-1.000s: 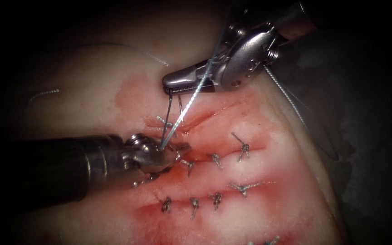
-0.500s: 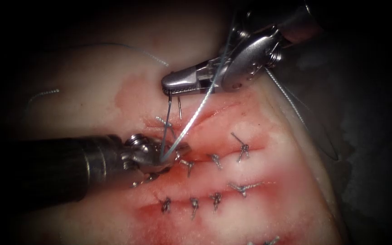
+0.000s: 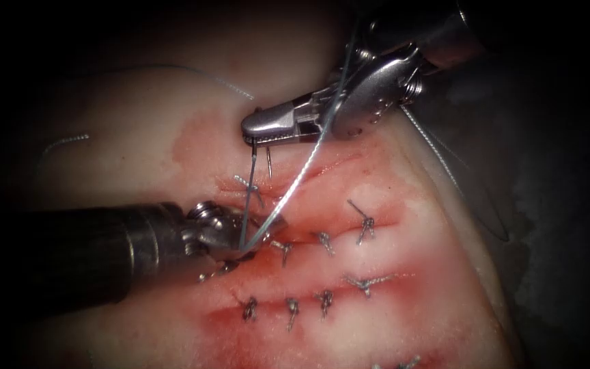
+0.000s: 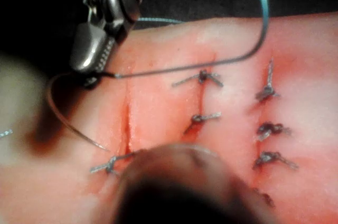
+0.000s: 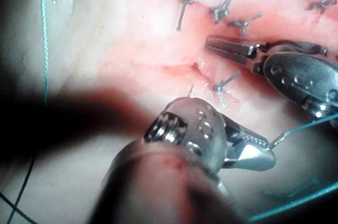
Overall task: Wound Closure
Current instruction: Insert the needle into the skin of the top half of the wound, then push the needle through the tissue using the right gripper
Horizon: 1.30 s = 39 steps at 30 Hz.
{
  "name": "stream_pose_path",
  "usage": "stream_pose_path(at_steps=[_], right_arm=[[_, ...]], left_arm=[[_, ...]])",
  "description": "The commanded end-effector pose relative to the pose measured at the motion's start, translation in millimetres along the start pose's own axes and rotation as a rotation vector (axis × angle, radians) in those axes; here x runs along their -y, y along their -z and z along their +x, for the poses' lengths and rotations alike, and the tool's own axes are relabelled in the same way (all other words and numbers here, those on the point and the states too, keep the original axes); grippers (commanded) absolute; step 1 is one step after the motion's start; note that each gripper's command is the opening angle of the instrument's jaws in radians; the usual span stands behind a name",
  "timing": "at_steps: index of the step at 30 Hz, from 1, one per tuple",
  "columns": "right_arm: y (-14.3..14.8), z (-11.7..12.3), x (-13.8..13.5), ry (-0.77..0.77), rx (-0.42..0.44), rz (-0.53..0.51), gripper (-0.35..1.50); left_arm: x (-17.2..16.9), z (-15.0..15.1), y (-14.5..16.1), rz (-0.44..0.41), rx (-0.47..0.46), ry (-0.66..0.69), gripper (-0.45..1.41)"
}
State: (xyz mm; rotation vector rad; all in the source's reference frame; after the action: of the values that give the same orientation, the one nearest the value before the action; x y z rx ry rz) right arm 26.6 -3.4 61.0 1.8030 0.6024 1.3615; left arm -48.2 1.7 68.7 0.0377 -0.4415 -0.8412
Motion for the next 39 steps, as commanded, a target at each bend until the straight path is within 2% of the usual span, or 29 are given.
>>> stream_pose_path(at_steps=[1,23,39], right_arm=[[-0.7,0.5,-0.2,0.003,0.002,-0.002,-0.35],[-1.3,0.7,-2.1,0.030,-0.004,-0.050,-0.35],[-1.3,0.2,-0.9,0.078,-0.001,-0.061,-0.35]], left_arm=[[0.1,-0.6,-0.7,-0.001,0.003,0.000,-0.45],[0.0,-0.7,-0.6,0.000,0.002,0.001,-0.45],[0.0,-0.7,-0.5,0.000,0.002,0.001,-0.45]])
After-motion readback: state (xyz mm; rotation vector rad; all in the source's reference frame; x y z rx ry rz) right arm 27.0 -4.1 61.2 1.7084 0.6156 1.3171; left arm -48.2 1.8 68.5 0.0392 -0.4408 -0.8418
